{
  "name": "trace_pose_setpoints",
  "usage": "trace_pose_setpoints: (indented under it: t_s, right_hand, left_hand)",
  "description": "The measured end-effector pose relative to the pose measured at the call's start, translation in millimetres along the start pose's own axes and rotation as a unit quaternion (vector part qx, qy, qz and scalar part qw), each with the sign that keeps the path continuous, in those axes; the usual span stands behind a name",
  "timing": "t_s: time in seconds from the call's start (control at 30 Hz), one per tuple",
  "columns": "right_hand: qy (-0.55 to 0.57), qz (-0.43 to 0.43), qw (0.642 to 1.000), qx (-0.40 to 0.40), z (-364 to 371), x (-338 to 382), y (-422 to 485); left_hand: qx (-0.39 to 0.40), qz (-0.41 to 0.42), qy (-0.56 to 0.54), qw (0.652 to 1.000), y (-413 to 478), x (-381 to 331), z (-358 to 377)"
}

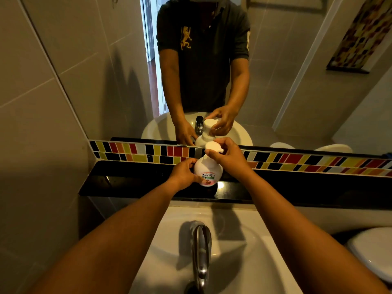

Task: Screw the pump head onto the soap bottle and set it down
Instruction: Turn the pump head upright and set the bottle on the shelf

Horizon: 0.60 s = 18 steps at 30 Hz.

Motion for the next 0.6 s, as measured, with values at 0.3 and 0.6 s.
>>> trace_pose_setpoints:
  t_s: [0.3,0.6]
  right_hand:
    - [0.044,-0.016,0.999,0.016,3.7,-2.6,-4.7]
    - [0.022,0.0,0.998,-0.058,3.1,-6.3,-6.0]
  left_hand:
    - [0.004,0.006,0.001,1.0,0.2,-1.4,0.4]
    - [0.001,0.002,0.002,1.0,0.9,0.6,1.0]
Point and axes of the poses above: each hand's wrist, its own y-axis towards the middle knuckle, its own z-axis out of the palm, x = y × z, the point moved 7 cm from there along y, towards the middle knuckle, and after that the axes turned 10 degrees about y, right-handed, at the moved point
